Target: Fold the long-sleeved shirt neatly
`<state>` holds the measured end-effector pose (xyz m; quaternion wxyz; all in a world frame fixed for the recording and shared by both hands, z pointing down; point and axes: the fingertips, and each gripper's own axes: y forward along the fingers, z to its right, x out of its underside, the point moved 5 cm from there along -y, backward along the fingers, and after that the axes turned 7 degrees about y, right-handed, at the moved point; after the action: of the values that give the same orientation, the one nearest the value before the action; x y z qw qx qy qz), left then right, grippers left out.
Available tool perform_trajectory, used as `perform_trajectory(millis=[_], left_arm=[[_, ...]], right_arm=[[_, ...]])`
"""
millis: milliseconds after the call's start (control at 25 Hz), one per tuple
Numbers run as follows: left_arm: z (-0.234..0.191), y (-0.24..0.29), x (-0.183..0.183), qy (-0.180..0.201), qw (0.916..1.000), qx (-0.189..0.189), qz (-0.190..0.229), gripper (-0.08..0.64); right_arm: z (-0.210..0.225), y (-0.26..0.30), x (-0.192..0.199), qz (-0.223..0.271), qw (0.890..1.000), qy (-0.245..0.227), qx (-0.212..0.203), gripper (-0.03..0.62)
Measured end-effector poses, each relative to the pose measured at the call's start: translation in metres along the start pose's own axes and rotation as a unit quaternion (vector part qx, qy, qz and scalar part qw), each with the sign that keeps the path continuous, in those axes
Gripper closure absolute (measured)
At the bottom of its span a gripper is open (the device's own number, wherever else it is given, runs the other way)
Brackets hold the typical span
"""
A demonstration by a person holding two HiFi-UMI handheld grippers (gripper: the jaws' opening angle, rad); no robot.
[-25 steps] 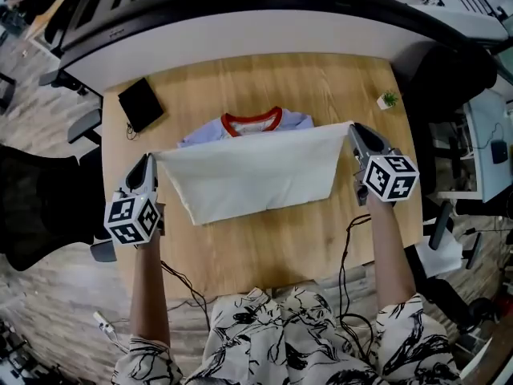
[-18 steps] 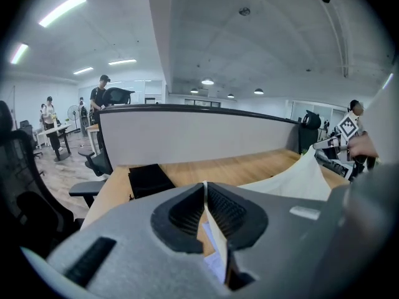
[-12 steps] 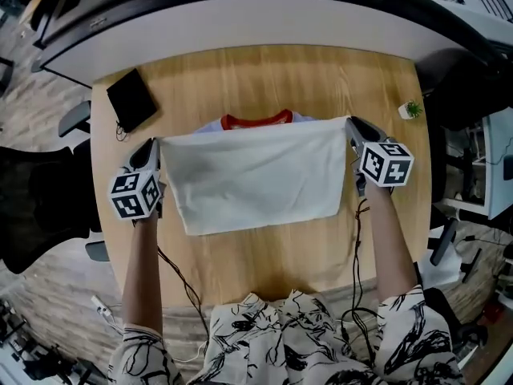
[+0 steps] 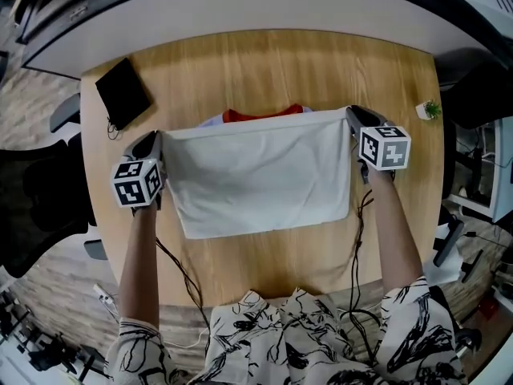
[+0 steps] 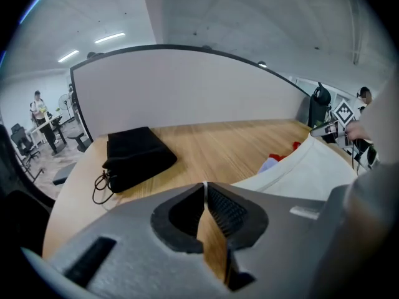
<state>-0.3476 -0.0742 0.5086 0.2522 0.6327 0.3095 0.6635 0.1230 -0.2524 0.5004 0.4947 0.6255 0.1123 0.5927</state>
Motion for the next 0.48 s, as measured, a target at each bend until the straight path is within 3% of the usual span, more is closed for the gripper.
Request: perform_trajectory(millis=[200,360,400,480], left_arm=[[0.0,0.009,0.007,0.031,0.9994,0.011,-0.001,0.521],[-0.015,0.0,0.002,0.012,0.998,0.038,0.049,0.405],[-0.017,-0.005,-0.002,0.022,0.9962,0.048,0.07,0.391],[-0.013,-0.014,-0.011,0.09,0.989,0.07,0.094,0.383]], right_arm=[[0.007,0.009,0.003,-0.011,1.0,-0.003,-0.005,0.496],[0.021,-0.002,-0.004,0.016,0.999,-0.006,-0.036,0.431],[0.023,-0.006,-0.008,0.029,0.998,-0.023,-0.05,0.415],[0.019,-0.014,-0.013,0.047,0.991,-0.089,-0.084,0.39]])
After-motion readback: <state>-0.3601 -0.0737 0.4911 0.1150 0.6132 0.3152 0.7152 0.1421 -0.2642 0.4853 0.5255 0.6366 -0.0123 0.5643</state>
